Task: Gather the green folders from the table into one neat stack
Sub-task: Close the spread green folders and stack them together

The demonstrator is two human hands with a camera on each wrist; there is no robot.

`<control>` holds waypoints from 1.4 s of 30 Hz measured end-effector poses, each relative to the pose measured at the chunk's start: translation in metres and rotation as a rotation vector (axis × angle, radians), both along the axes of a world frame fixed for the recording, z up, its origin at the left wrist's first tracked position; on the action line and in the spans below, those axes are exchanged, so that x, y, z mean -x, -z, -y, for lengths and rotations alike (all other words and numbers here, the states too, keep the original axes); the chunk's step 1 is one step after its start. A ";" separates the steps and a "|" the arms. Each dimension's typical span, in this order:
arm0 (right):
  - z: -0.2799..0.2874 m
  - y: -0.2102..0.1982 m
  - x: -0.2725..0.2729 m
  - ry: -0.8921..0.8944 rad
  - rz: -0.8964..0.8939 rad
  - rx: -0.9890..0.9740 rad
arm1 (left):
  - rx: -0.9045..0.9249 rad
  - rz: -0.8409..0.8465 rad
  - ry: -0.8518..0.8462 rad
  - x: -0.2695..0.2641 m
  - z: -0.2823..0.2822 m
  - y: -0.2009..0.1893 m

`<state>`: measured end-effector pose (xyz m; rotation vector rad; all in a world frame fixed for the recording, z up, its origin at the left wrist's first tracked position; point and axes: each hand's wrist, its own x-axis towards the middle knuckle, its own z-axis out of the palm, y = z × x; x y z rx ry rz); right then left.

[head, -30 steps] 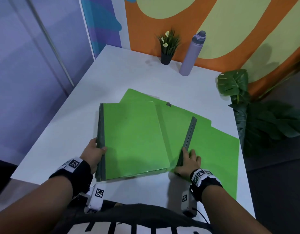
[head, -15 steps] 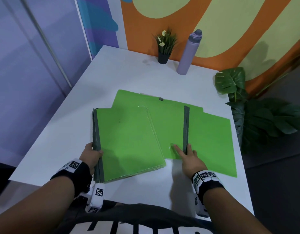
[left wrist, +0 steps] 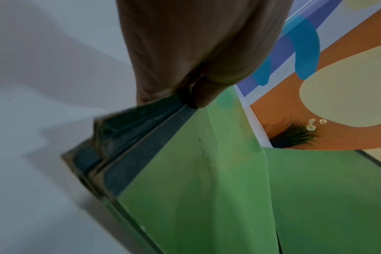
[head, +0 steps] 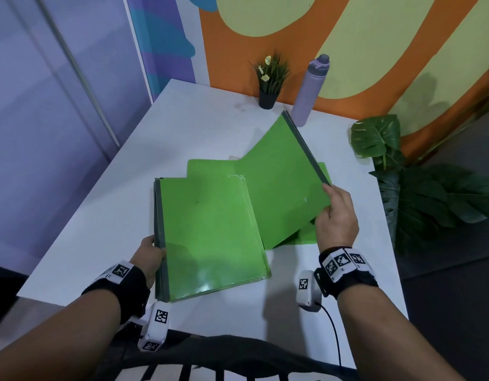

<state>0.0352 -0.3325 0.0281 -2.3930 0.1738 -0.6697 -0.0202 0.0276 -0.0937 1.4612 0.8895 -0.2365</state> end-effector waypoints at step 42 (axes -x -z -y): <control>-0.061 0.107 -0.019 -0.186 -0.723 0.189 | -0.122 -0.109 0.179 -0.005 -0.029 0.068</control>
